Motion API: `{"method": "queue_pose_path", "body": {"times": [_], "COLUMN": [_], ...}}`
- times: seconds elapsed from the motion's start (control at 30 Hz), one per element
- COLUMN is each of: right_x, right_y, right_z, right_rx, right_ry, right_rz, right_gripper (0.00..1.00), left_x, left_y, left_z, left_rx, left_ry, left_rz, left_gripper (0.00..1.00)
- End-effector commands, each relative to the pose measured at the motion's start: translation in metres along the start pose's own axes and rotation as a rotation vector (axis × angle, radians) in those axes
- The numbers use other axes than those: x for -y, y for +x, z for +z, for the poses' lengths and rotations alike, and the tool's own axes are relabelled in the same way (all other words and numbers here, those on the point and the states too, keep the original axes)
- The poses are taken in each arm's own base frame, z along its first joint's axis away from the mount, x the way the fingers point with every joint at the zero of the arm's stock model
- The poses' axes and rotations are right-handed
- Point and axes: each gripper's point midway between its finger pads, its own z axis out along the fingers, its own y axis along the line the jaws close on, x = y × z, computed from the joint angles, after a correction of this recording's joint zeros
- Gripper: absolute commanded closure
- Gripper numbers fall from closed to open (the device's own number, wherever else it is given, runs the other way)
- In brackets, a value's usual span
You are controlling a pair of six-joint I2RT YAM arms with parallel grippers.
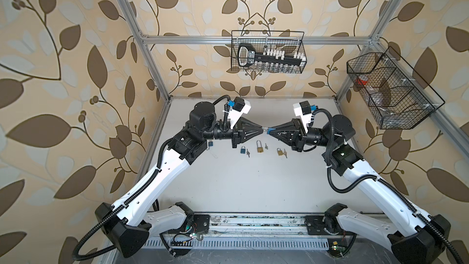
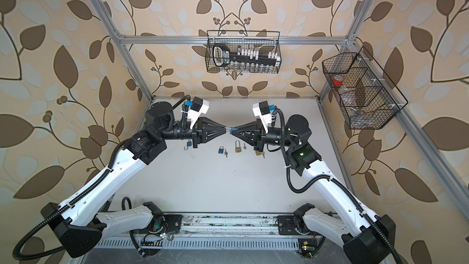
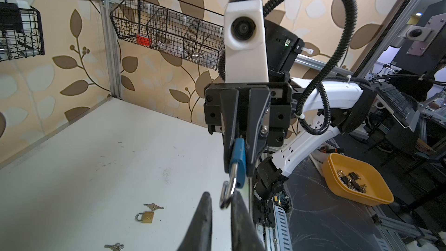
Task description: Lock with the key
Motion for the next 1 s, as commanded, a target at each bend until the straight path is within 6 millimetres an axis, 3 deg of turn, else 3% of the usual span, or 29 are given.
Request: {"method": "queue_pose_path", "body": {"times": [0.0,0.1,0.43,0.7,0.97], "right_x": [-0.003,-0.002,0.000,0.001,0.004], "right_y": [0.002,0.004,0.008,0.007,0.008], "right_z": [-0.001,-0.001,0.001,0.001,0.004], "right_rx": [-0.002,-0.007,-0.020,-0.018,-0.022], "right_ry": [-0.014,-0.018,-0.026,-0.021,-0.022], "right_rz": [-0.019,-0.013,0.001,-0.001,0.003], "right_gripper": [1.00,1.00,1.00,1.00,1.00], "left_x": [0.010,0.010,0.013,0.016,0.021], "left_y": [-0.010,-0.010,-0.010,-0.008,-0.005], "left_z": [-0.002,-0.002,-0.001,-0.001,0.002], "left_rx": [0.031,0.031,0.031,0.027,0.006], "left_ry": [0.023,0.021,0.045,0.062,0.127], "left_rz": [0.048,0.050,0.051,0.050,0.037], "left_gripper": [0.84,0.79,0.76,1.00,1.00]}}
